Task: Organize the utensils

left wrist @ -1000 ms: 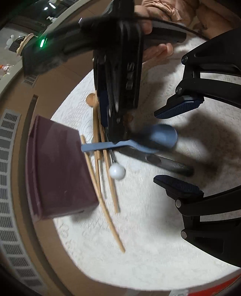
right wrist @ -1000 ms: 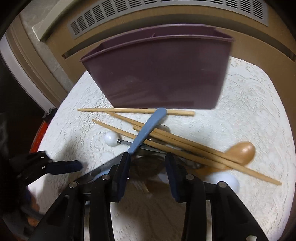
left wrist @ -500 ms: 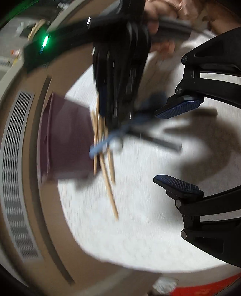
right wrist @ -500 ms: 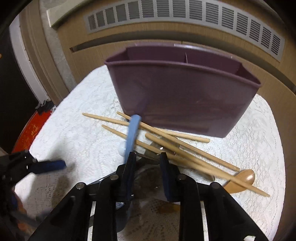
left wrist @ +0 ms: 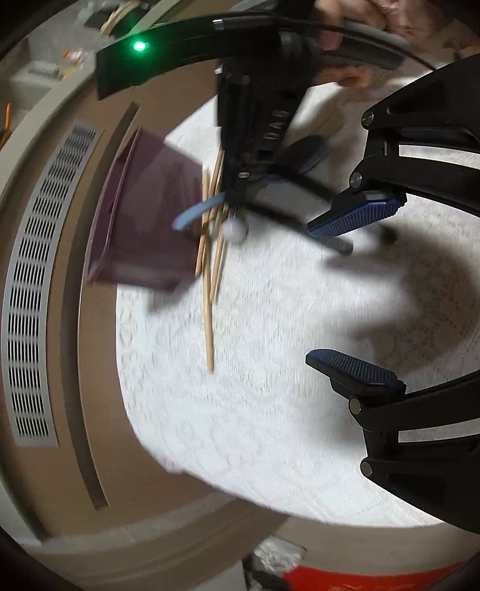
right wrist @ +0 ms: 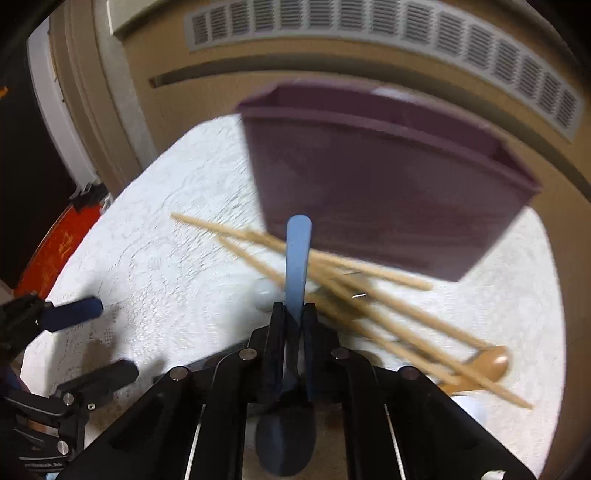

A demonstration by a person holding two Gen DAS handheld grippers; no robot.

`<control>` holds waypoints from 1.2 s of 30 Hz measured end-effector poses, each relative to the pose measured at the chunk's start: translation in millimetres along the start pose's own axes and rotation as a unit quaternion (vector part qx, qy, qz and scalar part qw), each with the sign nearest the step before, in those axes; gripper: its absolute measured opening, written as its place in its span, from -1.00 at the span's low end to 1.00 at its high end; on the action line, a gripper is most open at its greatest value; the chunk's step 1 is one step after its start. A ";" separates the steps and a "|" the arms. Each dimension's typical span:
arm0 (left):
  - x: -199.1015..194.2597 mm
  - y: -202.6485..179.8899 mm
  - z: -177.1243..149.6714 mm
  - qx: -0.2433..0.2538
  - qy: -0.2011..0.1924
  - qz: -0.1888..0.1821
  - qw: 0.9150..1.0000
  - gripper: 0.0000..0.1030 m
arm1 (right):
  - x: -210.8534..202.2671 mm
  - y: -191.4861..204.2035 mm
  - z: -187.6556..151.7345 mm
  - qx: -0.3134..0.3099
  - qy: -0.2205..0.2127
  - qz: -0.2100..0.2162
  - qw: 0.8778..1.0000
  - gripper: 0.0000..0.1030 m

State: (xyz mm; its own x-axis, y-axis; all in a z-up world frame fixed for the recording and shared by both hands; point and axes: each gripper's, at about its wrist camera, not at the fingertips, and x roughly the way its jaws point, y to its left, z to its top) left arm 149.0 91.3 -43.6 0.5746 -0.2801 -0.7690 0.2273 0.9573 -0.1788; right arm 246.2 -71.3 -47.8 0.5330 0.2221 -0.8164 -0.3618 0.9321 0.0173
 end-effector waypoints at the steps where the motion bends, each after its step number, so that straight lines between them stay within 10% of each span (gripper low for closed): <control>1: 1.5 -5.0 1.5 0.004 0.003 -0.018 1.000 0.24 | -7.6 -9.7 -1.3 0.005 -0.008 -0.007 1.000 -0.84; 10: 21.5 -71.4 13.2 0.135 0.033 -0.102 0.985 0.23 | -41.6 -85.8 -18.9 0.077 -0.020 -0.024 0.997 -0.84; 22: 59.3 -160.2 1.0 0.323 0.145 -0.136 0.925 -0.19 | -55.7 -127.0 -59.3 0.112 -0.015 -0.014 0.994 -0.84; 36: 83.2 -217.3 9.9 0.352 0.160 -0.147 0.910 -0.19 | -52.9 -131.5 -59.8 0.116 -0.011 0.005 0.993 -0.84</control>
State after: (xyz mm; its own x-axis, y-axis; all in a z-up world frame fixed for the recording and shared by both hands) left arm 155.2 -140.8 -62.5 0.1739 -0.3732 -0.9113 0.8467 0.5292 -0.0551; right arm 219.9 -222.7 -41.4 0.5475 0.2352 -0.8031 -0.1828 0.9701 0.1594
